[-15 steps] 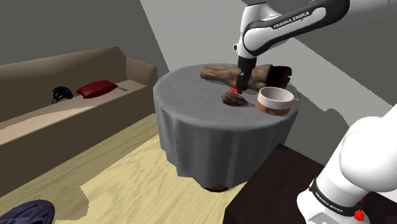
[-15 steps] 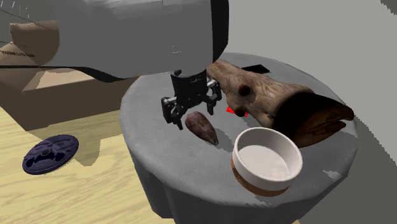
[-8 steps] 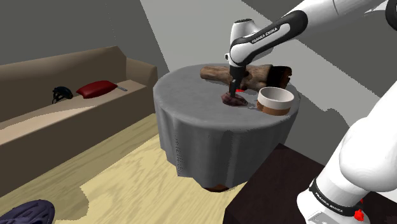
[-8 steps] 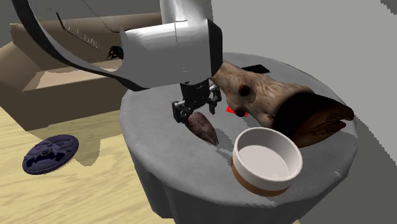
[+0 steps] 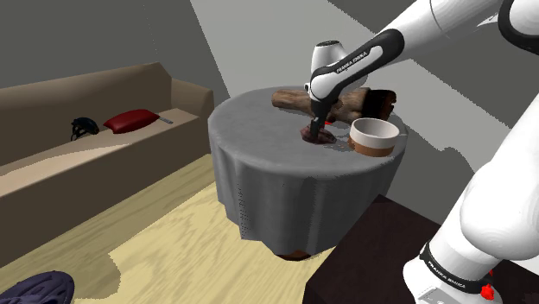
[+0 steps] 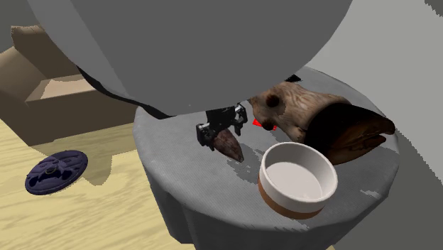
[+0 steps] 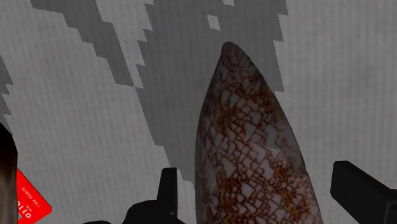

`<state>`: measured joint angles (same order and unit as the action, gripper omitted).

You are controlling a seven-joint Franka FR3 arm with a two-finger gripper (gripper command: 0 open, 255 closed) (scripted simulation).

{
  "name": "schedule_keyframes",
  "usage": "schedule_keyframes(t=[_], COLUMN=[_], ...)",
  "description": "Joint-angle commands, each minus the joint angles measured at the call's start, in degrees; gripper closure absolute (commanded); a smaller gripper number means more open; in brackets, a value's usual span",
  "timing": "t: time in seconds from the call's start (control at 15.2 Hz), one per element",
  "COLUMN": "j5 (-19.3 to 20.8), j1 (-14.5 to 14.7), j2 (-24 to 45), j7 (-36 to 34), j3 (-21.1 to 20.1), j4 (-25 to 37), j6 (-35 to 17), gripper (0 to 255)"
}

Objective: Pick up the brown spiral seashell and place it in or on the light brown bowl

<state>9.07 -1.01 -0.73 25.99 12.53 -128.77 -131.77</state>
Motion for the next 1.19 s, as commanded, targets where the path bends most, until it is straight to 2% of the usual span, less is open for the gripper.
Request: schedule_keyframes(t=[0.0, 0.33, 0.4, 0.99, 1.12], j5=[0.01, 0.01, 0.01, 0.01, 0.04], j1=[0.01, 0.01, 0.01, 0.01, 0.05], j2=[0.06, 0.06, 0.06, 0.06, -0.78], j7=[-0.04, -0.04, -0.04, -0.04, 0.04], j3=[-0.01, -0.01, -0.01, -0.01, -0.05], j4=[-0.13, -0.12, -0.12, -0.12, 0.58], j6=[-0.21, -0.21, -0.21, -0.21, 1.32], gripper=[0, 0, 255, 255, 255])
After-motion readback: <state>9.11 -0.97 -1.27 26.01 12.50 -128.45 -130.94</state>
